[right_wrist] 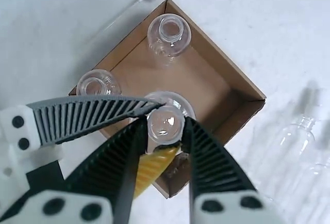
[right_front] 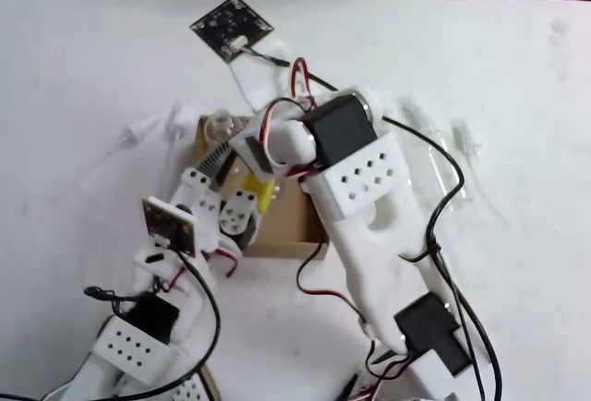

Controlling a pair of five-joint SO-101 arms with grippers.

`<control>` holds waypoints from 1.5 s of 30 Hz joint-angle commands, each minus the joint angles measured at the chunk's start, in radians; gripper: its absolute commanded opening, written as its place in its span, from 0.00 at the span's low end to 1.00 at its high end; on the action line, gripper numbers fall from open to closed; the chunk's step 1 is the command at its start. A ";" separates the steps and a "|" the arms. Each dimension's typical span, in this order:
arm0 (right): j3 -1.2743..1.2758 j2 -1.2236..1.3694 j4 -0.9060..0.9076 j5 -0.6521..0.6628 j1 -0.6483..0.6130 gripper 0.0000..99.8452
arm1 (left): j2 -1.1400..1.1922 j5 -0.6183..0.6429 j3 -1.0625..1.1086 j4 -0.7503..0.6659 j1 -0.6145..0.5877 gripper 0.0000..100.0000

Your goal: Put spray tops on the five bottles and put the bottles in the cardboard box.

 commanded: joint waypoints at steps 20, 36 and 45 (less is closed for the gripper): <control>-0.011 -0.010 -0.031 0.020 0.054 0.01 | -0.074 0.017 -0.011 -0.020 0.004 0.37; -0.005 -0.002 -0.053 0.069 0.140 0.01 | -0.461 0.120 -0.175 0.399 -0.242 0.37; 0.081 0.001 -0.216 0.074 0.137 0.01 | -0.463 0.437 -0.258 0.628 -0.803 0.37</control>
